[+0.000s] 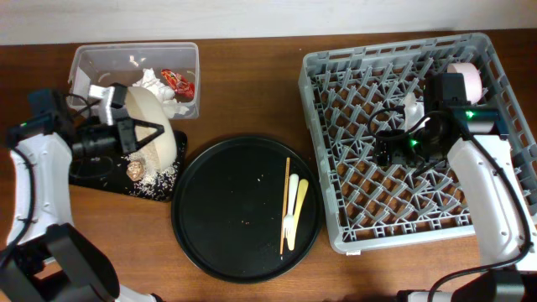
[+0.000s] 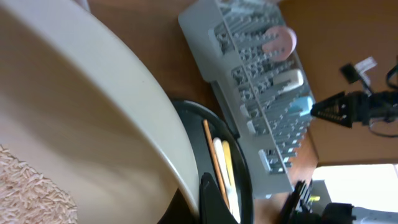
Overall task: Sort waste into correct bins and load items into the dishwasher rack
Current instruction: 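Tip the cream bowl over the black tray to pour out rice and cookie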
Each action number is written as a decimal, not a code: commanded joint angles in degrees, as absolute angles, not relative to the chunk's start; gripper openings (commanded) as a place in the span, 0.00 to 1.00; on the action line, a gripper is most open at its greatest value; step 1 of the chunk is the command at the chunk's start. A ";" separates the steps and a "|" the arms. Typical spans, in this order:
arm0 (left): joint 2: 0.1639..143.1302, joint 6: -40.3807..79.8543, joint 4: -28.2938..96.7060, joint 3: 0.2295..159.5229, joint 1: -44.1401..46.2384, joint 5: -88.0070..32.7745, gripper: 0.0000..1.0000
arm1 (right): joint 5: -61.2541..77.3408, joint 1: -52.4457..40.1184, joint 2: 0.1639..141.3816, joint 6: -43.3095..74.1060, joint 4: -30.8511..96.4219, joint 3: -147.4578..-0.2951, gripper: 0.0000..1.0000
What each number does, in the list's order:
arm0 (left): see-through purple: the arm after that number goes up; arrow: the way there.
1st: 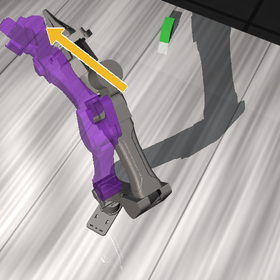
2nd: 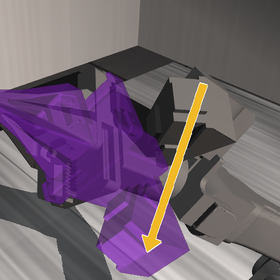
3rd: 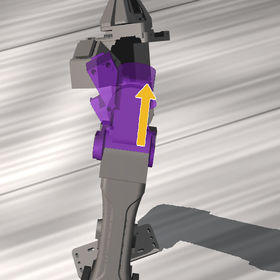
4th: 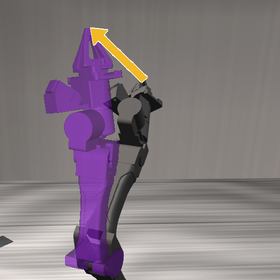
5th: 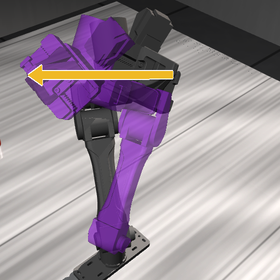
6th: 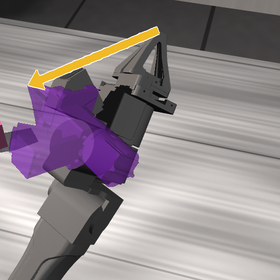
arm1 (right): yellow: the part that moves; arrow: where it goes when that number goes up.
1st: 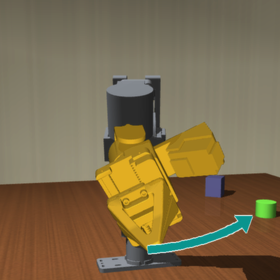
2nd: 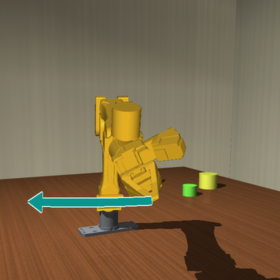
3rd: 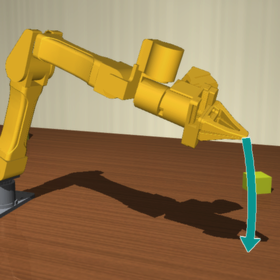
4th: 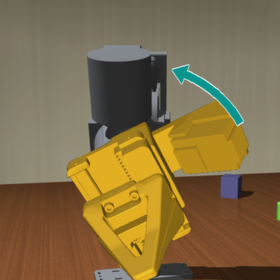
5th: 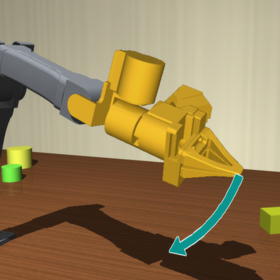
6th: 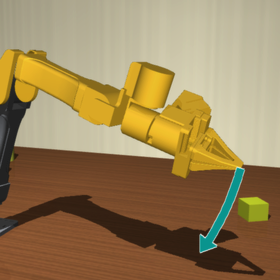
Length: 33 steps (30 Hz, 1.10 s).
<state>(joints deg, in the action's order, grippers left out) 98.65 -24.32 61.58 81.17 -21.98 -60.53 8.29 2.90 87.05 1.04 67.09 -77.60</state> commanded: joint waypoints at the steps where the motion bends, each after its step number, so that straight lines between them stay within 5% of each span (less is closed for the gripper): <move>1: 97.60 -25.87 61.60 81.47 -26.96 -66.96 0.00 | 8.38 2.63 86.85 0.93 67.16 -77.69 0.91; 13: 97.65 -34.33 62.87 81.47 -30.89 -73.80 0.00 | 8.38 2.63 86.85 0.93 67.83 -77.69 0.91; 24: 98.76 -26.74 67.83 81.43 -31.86 -90.17 0.00 | 6.85 2.63 86.85 0.93 68.51 -77.69 0.91; 29: 98.76 -26.00 68.25 81.43 -34.13 -89.76 0.00 | 6.87 2.63 86.85 0.95 68.51 -77.69 0.91; 33: 93.73 -25.98 68.03 81.91 -29.67 -77.87 0.00 | 6.90 2.63 86.85 0.95 68.51 -77.69 0.91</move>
<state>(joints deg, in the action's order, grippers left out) 98.43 -25.87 68.40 81.17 -32.91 -82.83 7.40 2.90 87.05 1.04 68.40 -77.60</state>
